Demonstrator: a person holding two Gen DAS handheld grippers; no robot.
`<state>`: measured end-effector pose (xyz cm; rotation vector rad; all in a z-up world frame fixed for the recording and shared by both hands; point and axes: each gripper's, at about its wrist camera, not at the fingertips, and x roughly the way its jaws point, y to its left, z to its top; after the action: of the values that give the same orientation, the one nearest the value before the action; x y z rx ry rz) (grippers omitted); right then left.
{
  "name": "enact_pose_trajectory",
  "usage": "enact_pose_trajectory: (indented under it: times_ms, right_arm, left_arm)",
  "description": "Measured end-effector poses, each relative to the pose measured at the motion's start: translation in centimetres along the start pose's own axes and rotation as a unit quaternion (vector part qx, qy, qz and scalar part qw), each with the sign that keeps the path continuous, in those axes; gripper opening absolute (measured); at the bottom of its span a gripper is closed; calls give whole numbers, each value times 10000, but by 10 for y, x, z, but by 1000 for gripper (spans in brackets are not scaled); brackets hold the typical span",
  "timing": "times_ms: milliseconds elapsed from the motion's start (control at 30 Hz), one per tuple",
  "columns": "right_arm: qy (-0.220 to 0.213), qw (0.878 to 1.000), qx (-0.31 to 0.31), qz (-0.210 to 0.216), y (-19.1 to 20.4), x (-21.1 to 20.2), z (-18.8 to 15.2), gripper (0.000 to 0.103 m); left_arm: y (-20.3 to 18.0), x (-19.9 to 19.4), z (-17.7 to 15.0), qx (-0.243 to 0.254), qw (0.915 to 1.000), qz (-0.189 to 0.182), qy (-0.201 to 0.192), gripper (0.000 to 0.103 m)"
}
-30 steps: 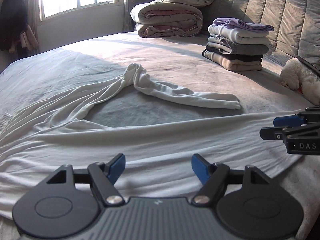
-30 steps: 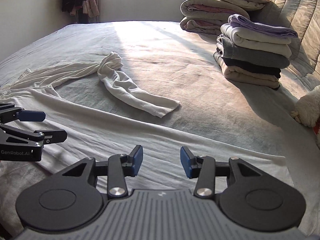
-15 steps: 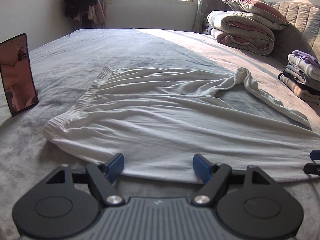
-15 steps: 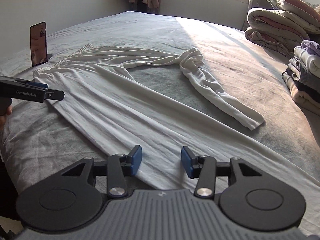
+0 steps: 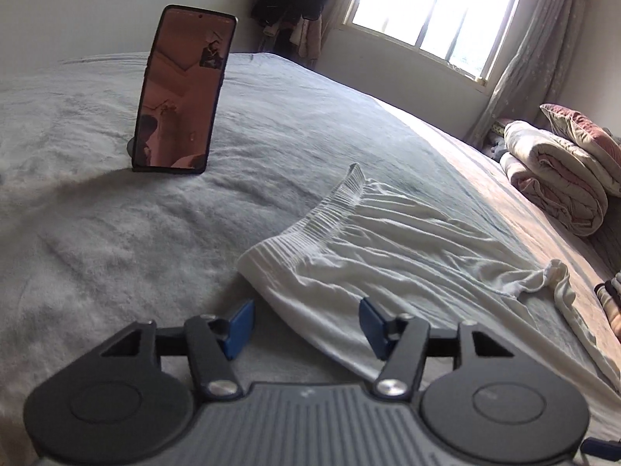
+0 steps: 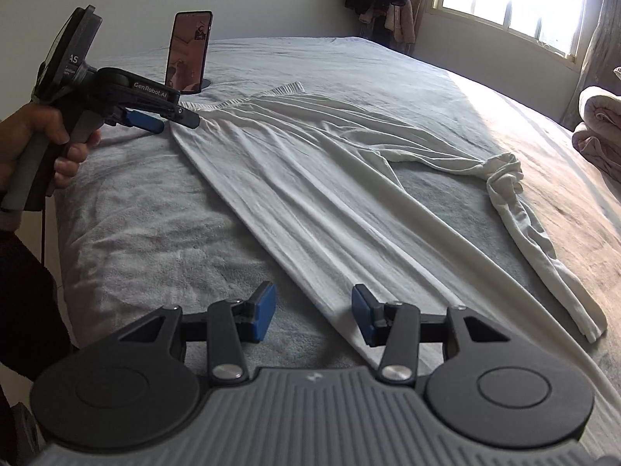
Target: Fold clothes
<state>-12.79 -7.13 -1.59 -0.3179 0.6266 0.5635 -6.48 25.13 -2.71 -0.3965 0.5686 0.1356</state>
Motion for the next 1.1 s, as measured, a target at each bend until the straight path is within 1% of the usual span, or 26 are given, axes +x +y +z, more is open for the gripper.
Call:
enact_pose_trajectory:
  times_ms: [33, 67, 100, 133, 200, 267, 467, 500, 567, 600, 667, 700, 733, 767, 800, 833, 867, 900, 933, 1000, 1100]
  right_arm:
    - [-23, 10000, 3, -15, 0, 2, 0, 48]
    - [-46, 10000, 7, -31, 0, 3, -1, 48]
    - [-68, 10000, 27, -26, 0, 5, -1, 41]
    - [-62, 10000, 28, -18, 0, 6, 0, 25]
    - [-13, 10000, -16, -49, 2, 8, 3, 1]
    - [43, 10000, 37, -23, 3, 6, 7, 1]
    - [146, 9986, 383, 344, 8, -8, 18, 1]
    - [151, 9984, 376, 401, 10, -10, 18, 1]
    - [244, 9985, 262, 412, 17, -6, 15, 1]
    - [263, 9987, 190, 394, 20, -3, 12, 1]
    - [260, 9991, 42, 345, 24, 2, 7, 2]
    - [232, 9992, -39, 328, 26, 3, 6, 4]
    - [188, 9992, -104, 328, 27, 1, 5, 8]
    - [154, 9993, -133, 303, 26, -1, 4, 14]
    - [128, 9995, -146, 261, 25, -2, 3, 20]
    - [107, 9996, -160, 189, 24, -5, 1, 32]
    - [89, 9998, -173, 100, 22, -7, 0, 38]
    - [77, 9998, -162, 57, 19, -9, -1, 46]
    - [77, 9999, -111, 69, 15, -11, -3, 47]
    - [67, 10000, 26, 43, 7, -16, -6, 47]
    - [49, 9998, 178, -93, -5, -24, -14, 47]
  left_arm:
    - [5, 2, 0, -141, 9999, 30, -59, 44]
    - [9, 4, 1, -283, 9995, 61, -119, 30]
    - [14, 7, 1, -424, 9989, 91, -178, 15]
    - [19, 9, 2, -552, 9982, 106, -196, 8]
    - [23, 8, 4, -737, 9971, 85, -176, 5]
    - [22, 3, 5, -742, 9969, 138, -214, 4]
    - [22, -14, 11, -593, 9967, 342, -435, 3]
    - [23, -13, 10, -561, 9969, 409, -366, 3]
    - [26, -6, 8, -483, 9973, 540, -105, 3]
    - [27, -3, 5, -450, 9973, 582, -51, 4]
    - [22, -3, 3, -256, 9975, 646, -103, 4]
    - [19, -4, 2, -148, 9975, 674, -116, 7]
    - [17, -5, 2, -55, 9975, 692, -116, 11]
    - [16, -6, 2, -9, 9976, 687, -113, 11]
    - [15, -8, 2, 4, 9978, 652, -102, 16]
    - [14, -9, 2, 35, 9981, 615, -86, 22]
    - [12, -11, 2, 66, 9983, 579, -69, 27]
    - [10, -13, 1, 135, 9983, 567, -63, 36]
    - [6, -15, 1, 234, 9979, 601, -90, 39]
    - [-2, -21, 0, 425, 9965, 696, -193, 48]
    - [-15, -29, -2, 711, 9956, 523, -327, 55]
